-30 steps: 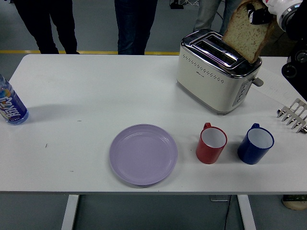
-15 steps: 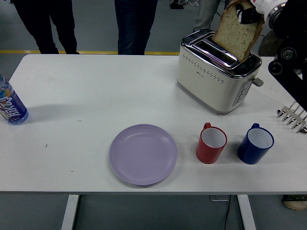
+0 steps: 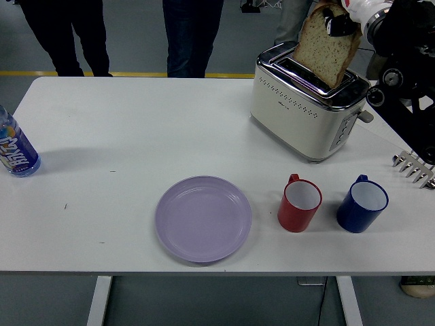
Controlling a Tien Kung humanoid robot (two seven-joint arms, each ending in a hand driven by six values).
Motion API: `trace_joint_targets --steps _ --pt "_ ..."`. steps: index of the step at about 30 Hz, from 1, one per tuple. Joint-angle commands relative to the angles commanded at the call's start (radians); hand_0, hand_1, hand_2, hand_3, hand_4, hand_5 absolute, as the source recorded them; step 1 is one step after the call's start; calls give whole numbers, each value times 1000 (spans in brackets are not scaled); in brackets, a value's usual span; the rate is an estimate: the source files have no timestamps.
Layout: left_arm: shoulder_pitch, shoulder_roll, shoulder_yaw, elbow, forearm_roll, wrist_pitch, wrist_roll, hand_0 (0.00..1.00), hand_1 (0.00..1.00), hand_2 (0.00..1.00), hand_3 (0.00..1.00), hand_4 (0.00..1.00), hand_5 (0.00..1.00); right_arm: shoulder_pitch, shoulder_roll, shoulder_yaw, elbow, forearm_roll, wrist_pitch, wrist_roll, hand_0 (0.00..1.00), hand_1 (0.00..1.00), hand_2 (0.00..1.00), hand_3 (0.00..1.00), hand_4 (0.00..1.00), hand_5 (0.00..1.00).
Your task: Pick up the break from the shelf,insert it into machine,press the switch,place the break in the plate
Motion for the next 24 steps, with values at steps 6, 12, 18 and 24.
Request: trace_joint_targets --steps 6,12,18,24 --pt "-1 1 -1 0 5 0 1 401 513 673 795 680 998 13 17 -10 -35 -5 -7 10 125 248 449 492 469 2" --pt "-3 1 -3 0 10 0 2 401 513 673 794 680 998 21 34 -16 -69 -9 -15 18 126 249 449 492 469 2" --pt "-5 0 -2 0 11 0 2 401 512 673 794 680 998 27 49 -22 -98 -12 -25 27 124 249 449 492 470 2" --pt "-7 0 -3 0 13 0 3 402 512 673 794 679 998 35 67 -29 -128 -27 -39 40 124 249 450 492 471 2"
